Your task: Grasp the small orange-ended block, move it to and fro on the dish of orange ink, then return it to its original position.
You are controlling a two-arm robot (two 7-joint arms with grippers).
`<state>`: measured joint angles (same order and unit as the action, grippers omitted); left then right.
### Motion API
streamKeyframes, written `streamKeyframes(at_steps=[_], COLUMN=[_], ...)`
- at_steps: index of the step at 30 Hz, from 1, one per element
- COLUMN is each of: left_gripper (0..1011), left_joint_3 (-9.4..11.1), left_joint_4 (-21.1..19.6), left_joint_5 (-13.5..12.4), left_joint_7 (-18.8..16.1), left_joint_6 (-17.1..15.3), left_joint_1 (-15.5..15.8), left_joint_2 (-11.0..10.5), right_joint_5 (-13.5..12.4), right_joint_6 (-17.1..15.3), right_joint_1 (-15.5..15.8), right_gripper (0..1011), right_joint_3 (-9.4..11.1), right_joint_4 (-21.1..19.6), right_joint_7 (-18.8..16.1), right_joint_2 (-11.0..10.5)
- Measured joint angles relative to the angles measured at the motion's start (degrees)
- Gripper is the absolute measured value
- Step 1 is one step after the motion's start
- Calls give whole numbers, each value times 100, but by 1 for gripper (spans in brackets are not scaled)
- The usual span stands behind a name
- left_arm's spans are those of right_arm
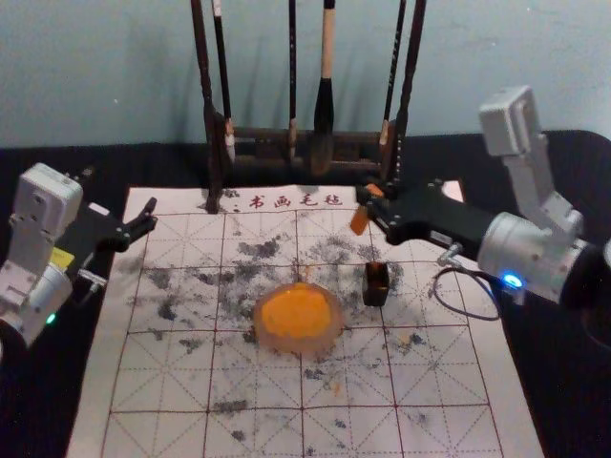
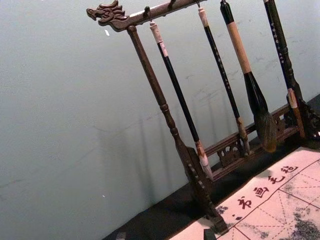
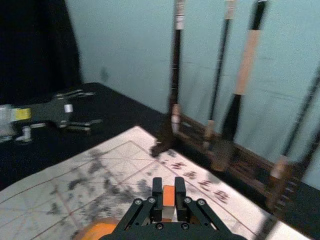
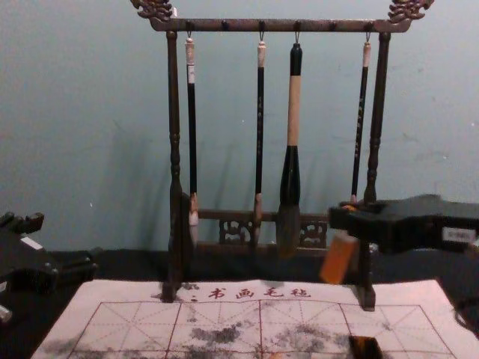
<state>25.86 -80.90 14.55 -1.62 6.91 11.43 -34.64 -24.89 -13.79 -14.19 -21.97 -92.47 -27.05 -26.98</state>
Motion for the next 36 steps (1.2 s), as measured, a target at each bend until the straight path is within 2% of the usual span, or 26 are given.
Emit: streamKeyframes(at_steps=[8, 15, 23, 30, 36], left_gripper=[1001, 1001, 1001, 1001, 1001], left_joint_3=[0, 0, 0, 0, 0], left_joint_4=[0, 0, 0, 0, 0], left_joint_5=[0, 0, 0, 0, 0], left_joint_7=[0, 0, 0, 0, 0], left_joint_6=[0, 0, 0, 0, 0], left_joint_1=[0, 0, 0, 0, 0], left_joint_2=[0, 0, 0, 0, 0], right_joint_5=[8, 123, 265, 323, 360], right_joint_6=[139, 151, 140, 31, -60], right_joint_1=[-631, -1051, -1392, -1532, -1582], right_gripper=[129, 129, 127, 127, 127], right_joint_3=[-592, -1018, -1413, -1634, -1742], right_joint_4=[644, 1053, 1471, 1625, 1693], right_joint_7=[-725, -1021, -1134, -1161, -1150], right_joint_2=[33, 128, 225, 259, 276])
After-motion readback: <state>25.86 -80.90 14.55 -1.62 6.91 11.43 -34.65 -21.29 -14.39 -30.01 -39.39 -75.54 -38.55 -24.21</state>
